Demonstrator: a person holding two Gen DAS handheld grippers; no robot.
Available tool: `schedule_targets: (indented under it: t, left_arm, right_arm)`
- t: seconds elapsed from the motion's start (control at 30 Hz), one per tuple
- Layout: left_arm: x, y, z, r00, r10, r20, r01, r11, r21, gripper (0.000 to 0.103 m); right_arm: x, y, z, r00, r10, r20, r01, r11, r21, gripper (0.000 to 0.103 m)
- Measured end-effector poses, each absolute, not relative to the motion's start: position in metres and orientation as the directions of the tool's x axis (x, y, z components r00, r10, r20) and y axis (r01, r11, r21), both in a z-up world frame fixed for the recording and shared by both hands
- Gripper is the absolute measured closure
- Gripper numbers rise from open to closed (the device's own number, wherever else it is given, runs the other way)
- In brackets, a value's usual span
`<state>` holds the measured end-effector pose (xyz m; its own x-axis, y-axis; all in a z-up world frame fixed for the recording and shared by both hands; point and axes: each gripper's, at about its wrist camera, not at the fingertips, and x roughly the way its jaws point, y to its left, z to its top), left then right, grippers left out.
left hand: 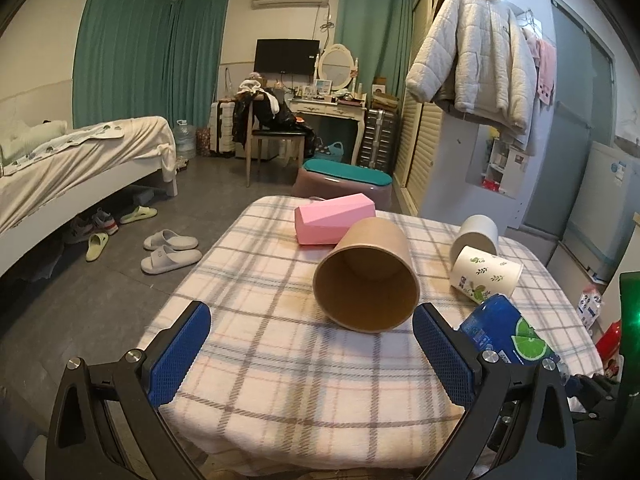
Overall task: Flip cup upside down
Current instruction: 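Bring the bottle to the left gripper, which closes on it while the right gripper releases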
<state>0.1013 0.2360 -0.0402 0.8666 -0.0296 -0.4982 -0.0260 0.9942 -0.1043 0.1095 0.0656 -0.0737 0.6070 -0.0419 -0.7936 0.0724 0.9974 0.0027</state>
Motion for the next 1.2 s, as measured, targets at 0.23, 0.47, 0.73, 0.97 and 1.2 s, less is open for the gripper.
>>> schedule_targets:
  t: [0.23,0.47,0.73,0.97,1.2]
  left_arm:
    - [0.1,0.236,-0.04,0.868,-0.019,-0.495,-0.028,0.996,-0.088,0.0]
    - [0.091,0.217,-0.028,0.875,-0.025,-0.483,-0.012,0.997,-0.073,0.0]
    - [0.077,0.165,-0.013,0.868,-0.076,-0.49,0.048,0.996,-0.07,0.0]
    - [0.063,0.114,-0.005,0.866,-0.107,-0.488,0.091,0.994,-0.055,0.0]
    - [0.059,0.076,-0.019,0.845,-0.111,-0.523,0.118,0.993,-0.02,0.0]
  right_arm:
    - [0.097,0.062,-0.061,0.67,-0.017,-0.742,0.019,1.0,-0.006,0.006]
    - [0.061,0.042,-0.024,0.796,0.013,-0.606,-0.025,1.0,-0.011,0.0]
    - [0.03,-0.022,0.001,0.86,0.0,-0.511,0.023,0.999,0.039,0.0]
    - [0.009,-0.081,0.001,0.875,-0.015,-0.484,0.077,0.991,0.109,0.0]
    - [-0.002,-0.117,-0.012,0.873,-0.013,-0.488,0.096,0.985,0.145,0.0]
